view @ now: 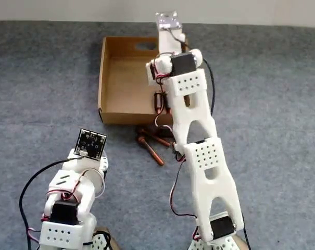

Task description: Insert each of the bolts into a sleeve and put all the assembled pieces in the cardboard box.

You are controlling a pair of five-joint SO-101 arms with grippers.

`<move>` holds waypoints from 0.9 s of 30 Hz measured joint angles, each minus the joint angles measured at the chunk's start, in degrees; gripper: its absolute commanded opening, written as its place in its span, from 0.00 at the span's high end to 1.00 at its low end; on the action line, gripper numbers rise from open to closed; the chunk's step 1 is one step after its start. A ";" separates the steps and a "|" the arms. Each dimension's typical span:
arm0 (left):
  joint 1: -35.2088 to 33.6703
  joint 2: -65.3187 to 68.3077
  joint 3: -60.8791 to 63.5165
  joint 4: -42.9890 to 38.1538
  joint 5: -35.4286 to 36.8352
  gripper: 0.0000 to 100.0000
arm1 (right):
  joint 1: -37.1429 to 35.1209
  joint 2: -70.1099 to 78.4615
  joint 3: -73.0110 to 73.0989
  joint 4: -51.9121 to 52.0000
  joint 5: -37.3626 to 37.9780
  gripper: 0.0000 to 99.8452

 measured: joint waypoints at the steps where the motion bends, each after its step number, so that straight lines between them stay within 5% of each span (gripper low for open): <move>1: 0.00 0.00 0.00 0.00 0.00 0.99 | 0.09 -1.67 0.00 0.00 0.00 0.83; 7: 0.00 0.00 0.00 0.00 0.00 0.99 | 0.09 -18.11 7.65 0.00 0.00 0.83; 16: 0.00 0.00 0.00 0.00 0.00 0.99 | -0.09 -56.35 58.81 -0.53 0.44 0.83; 27: 0.00 0.00 0.00 0.00 0.00 0.99 | -0.09 -79.30 124.13 -28.40 3.08 0.83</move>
